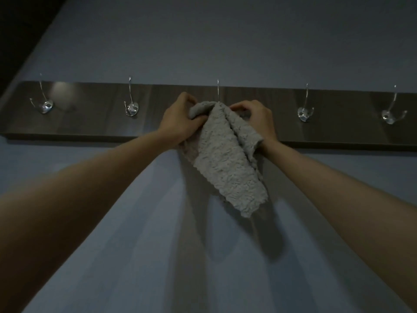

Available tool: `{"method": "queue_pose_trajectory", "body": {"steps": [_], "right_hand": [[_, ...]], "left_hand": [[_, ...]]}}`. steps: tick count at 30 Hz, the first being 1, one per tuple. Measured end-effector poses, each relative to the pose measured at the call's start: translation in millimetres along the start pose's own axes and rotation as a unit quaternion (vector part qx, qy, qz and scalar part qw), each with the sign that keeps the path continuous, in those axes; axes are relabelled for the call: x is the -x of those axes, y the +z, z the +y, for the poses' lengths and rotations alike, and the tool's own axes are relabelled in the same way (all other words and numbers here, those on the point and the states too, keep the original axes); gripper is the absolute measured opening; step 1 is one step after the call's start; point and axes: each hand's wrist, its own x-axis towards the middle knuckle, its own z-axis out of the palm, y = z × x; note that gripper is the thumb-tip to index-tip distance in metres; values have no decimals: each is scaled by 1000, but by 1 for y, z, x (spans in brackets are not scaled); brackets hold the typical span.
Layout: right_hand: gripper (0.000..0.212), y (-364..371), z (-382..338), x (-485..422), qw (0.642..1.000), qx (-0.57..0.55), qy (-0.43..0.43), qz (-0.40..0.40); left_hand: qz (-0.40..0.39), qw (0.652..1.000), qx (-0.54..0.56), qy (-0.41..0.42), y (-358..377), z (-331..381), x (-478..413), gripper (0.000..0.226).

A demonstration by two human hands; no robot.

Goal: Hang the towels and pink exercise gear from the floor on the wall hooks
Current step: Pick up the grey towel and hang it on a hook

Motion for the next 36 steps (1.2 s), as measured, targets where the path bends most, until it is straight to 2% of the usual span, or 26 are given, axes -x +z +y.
{"method": "queue_pose_trajectory", "body": {"steps": [4, 8, 11, 18, 25, 29, 36], "right_hand": [[28, -8, -10, -3, 997, -61, 53, -13], [29, -7, -15, 1, 995, -65, 57, -50], [34, -5, -17, 2, 996, -54, 50, -59], [38, 5, -21, 14, 996, -54, 65, -31], [44, 4, -28, 34, 995, -46, 82, -43], [43, -8, -39, 44, 994, -16, 79, -77], [40, -31, -63, 68, 995, 42, 52, -68]], "left_hand": [[17, 1000, -8, -12, -2, 20, -3, 35], [-56, 995, -63, 47, 3, 24, -2, 42], [-83, 995, -46, 38, 8, 21, 3, 46], [-34, 999, 7, 30, 21, 13, 26, 49], [-9, 998, 64, -14, 25, 9, 54, 48], [-18, 1000, 9, 2, 14, 8, 53, 50], [7, 993, -100, 66, -23, 25, 63, 54]]}}
